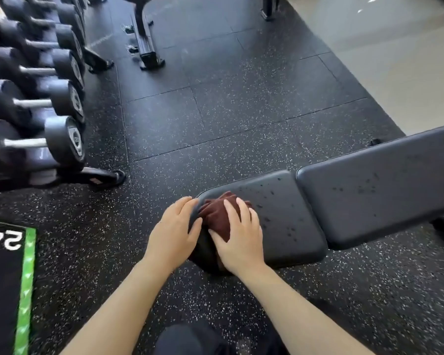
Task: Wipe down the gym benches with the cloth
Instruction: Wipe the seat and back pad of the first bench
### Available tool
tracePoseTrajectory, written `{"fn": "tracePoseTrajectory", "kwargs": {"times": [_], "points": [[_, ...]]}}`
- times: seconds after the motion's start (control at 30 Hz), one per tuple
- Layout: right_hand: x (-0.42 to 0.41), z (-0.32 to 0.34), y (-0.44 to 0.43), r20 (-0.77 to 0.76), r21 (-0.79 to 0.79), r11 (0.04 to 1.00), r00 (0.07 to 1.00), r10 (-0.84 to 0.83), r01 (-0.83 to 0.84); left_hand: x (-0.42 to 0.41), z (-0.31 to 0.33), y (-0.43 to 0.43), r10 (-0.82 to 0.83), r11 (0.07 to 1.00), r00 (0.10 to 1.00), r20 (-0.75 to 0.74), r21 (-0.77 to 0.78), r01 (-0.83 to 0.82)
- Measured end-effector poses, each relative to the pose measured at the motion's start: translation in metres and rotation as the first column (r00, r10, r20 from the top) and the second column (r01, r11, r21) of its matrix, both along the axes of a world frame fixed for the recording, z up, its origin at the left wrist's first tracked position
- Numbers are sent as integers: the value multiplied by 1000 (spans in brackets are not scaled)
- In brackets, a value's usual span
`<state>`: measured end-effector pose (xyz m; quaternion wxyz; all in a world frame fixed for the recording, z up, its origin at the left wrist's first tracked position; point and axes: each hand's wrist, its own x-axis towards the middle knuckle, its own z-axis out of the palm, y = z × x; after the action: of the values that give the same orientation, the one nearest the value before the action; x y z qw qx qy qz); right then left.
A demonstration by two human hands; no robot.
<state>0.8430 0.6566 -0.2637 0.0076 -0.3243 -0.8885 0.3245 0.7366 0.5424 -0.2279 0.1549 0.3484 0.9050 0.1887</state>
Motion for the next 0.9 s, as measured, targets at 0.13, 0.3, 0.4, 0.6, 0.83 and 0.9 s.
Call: {"fn": "tracePoseTrajectory", "kwargs": {"times": [0.13,0.3,0.4,0.6,0.83,0.9], "points": [[-40,-10,36,-90,-1,999,995,-34,34,-7,-37,1,57,992,995,-79,120,-47],[-7,-24,38,-294,36,997,952,80,-73,-12,-65,6,74,945,991,-109,324,-35],[15,-35,34,-379,51,997,922,78,-63,-15,-73,6,79,889,994,-70,456,-38],[-24,-24,48,-307,64,993,945,113,-98,-14,-83,3,75,821,997,-5,568,-60],[23,-31,12,-348,108,992,932,96,-62,-13,-80,0,62,848,998,-20,528,-42],[15,-32,9,-347,96,995,937,35,-2,-14,-82,1,61,836,998,-18,548,-41]]}}
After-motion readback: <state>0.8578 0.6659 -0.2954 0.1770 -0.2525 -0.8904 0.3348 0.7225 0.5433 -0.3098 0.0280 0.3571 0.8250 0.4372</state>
